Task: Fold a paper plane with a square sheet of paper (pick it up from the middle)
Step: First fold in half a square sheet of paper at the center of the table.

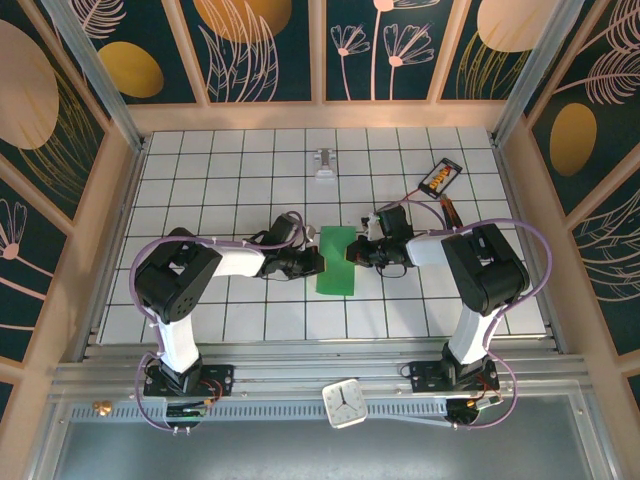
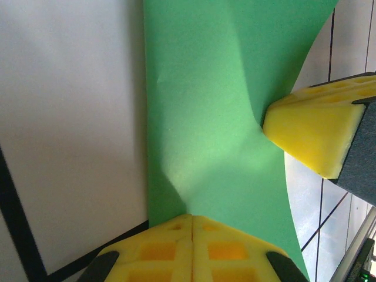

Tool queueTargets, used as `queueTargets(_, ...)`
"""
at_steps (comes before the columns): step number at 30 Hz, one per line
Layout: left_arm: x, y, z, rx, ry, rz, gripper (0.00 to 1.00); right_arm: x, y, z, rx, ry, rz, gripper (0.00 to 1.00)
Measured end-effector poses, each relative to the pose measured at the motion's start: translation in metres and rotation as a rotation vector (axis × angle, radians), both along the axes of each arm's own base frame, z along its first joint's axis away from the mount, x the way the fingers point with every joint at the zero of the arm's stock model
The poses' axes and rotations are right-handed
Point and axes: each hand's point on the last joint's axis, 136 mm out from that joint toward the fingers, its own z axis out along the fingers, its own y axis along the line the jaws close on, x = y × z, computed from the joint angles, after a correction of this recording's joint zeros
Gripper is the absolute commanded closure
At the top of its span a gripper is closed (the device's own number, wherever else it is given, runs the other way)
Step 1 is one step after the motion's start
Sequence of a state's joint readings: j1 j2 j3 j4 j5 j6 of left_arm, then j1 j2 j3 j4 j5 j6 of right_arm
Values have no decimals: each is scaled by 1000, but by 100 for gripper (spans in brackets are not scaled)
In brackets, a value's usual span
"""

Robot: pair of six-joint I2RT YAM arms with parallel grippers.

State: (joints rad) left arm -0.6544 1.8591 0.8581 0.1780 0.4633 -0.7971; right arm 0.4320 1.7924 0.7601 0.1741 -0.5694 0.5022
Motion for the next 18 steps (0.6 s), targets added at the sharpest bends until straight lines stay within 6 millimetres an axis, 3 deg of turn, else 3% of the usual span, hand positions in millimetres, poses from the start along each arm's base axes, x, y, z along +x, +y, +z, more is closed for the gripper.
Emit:
queueTargets(11, 0, 0, 0, 2, -22, -21, 100, 1, -1, 3, -7, -6, -2, 100)
queueTargets(18, -1, -1, 0, -2, -32, -32, 100, 8, -9, 14, -5, -26, -39, 93)
